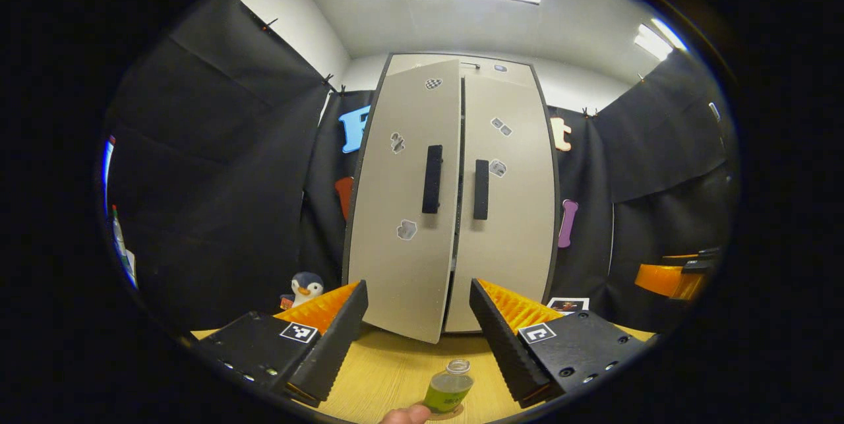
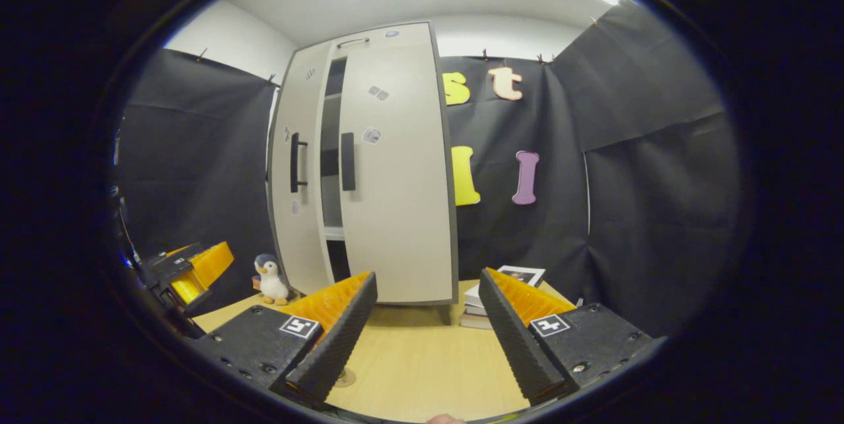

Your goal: Grasp the bottle in the cabinet with the left hand and place it on the coaster, then close the right door with the right hand and the left door with the left hand.

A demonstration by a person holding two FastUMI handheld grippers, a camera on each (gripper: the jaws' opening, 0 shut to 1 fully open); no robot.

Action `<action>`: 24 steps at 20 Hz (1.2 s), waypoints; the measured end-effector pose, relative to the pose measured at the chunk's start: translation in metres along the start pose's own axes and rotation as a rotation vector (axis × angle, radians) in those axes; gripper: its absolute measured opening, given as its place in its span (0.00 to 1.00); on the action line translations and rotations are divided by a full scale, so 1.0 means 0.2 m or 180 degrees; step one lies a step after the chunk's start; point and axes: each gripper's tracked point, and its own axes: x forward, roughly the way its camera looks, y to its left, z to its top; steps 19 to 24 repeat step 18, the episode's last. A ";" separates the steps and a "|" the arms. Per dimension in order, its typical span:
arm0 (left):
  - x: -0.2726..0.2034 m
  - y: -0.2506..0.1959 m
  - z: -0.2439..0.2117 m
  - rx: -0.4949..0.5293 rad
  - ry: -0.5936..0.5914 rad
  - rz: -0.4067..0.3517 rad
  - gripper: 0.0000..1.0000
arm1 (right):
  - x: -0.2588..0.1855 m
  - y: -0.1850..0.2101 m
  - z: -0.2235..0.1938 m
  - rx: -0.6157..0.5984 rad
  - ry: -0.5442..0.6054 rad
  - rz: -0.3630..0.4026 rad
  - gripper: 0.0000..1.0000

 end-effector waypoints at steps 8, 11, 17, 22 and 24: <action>-0.02 0.05 -0.05 -0.0030 0.0151 0.0086 0.95 | 0.03 -0.01 0.00 0.0084 0.0039 0.0017 1.00; -0.02 0.06 -0.08 -0.0070 0.0231 0.0081 0.95 | 0.03 0.00 -0.03 0.0076 0.0076 0.0021 1.00; -0.01 0.05 -0.08 -0.0074 0.0235 0.0060 0.95 | 0.01 -0.03 -0.04 0.0080 0.0095 -0.0034 1.00; -0.01 0.05 -0.08 -0.0068 0.0234 0.0056 0.95 | 0.01 -0.04 -0.05 0.0088 0.0098 -0.0047 0.99; -0.01 0.05 -0.08 -0.0068 0.0234 0.0056 0.95 | 0.01 -0.04 -0.05 0.0088 0.0098 -0.0047 0.99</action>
